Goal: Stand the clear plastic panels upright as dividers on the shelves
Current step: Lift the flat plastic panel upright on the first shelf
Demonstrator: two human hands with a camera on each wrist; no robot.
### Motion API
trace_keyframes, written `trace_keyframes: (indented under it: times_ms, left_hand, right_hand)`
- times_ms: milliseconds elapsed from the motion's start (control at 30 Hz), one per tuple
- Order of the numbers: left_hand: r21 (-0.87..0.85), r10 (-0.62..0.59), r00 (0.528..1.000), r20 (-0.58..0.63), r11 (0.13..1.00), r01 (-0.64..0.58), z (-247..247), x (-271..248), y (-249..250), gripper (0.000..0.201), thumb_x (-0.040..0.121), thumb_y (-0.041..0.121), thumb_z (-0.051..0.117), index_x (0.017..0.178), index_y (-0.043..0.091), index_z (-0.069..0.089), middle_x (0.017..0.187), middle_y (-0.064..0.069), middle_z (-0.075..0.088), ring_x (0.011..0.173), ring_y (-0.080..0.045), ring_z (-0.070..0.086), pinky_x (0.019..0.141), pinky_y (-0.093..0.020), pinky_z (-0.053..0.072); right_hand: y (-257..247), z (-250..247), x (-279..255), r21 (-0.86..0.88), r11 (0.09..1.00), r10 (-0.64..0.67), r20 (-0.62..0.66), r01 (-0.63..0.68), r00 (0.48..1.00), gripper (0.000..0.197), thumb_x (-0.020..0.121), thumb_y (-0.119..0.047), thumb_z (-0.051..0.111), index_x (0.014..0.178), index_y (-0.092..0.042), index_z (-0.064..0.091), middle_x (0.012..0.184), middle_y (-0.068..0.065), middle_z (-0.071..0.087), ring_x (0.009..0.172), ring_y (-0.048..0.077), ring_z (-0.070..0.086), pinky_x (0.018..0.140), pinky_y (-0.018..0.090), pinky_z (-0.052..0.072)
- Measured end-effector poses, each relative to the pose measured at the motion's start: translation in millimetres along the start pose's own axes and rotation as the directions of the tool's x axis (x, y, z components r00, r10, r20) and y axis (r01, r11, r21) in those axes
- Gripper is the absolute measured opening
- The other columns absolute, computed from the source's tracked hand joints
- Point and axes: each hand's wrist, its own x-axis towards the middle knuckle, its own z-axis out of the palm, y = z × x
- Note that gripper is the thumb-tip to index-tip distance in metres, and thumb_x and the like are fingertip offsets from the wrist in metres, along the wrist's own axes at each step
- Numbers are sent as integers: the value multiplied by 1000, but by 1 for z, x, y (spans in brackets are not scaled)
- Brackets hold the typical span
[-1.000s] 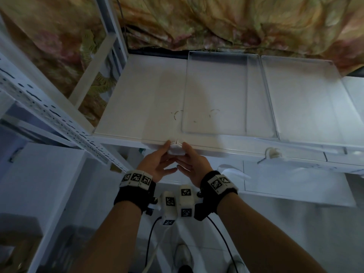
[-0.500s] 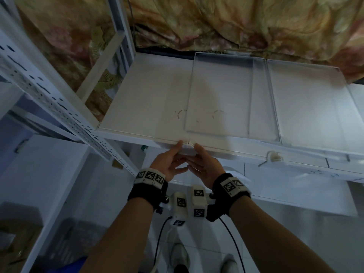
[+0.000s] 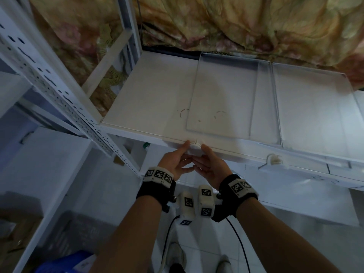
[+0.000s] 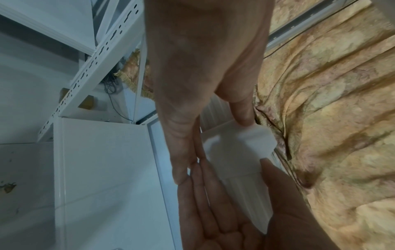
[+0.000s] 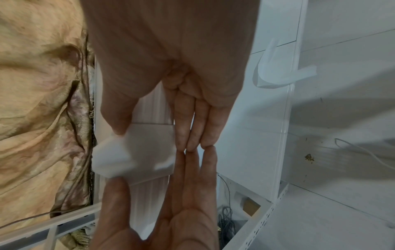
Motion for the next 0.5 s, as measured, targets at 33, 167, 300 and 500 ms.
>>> trace_keyframes:
  times_ms: [33, 167, 300, 500]
  left_hand:
    - [-6, 2, 1000, -2, 1000, -2, 1, 0, -1, 45, 84, 43, 68, 113, 9, 70, 110, -11, 72, 109, -21, 64, 93, -45, 53]
    - [1, 5, 1000, 0, 1000, -5, 6, 0, -5, 46, 82, 44, 70, 110, 8, 71, 109, -11, 73, 106, -20, 66, 94, -46, 52]
    - [18, 11, 1000, 15, 1000, -11, 10, -1, -8, 48, 82, 46, 69, 112, 9, 70, 110, -10, 73, 107, -19, 65, 94, -46, 52]
    - [-86, -26, 998, 56, 996, 31, 0, 3, -5, 78, 84, 72, 44, 117, 4, 65, 114, -13, 71, 112, -25, 63, 99, -53, 48]
  right_hand:
    - [0, -1, 0, -5, 1000, 1, 0, -1, 1000, 48, 84, -46, 69, 118, -12, 69, 109, 8, 75, 110, 15, 67, 95, 30, 51]
    - [-2, -8, -2, -15, 1000, -9, -4, 9, 1000, 47, 86, -46, 67, 119, -13, 68, 111, 7, 75, 111, 14, 67, 98, 31, 50]
    - [-5, -12, -8, -31, 999, -14, -9, 14, 1000, 46, 87, -46, 65, 120, -13, 67, 113, 7, 74, 112, 14, 66, 98, 32, 50]
    - [-6, -11, -6, -50, 998, -25, -3, 25, 1000, 46, 87, -48, 64, 120, -16, 67, 115, 8, 73, 113, 16, 66, 94, 31, 52]
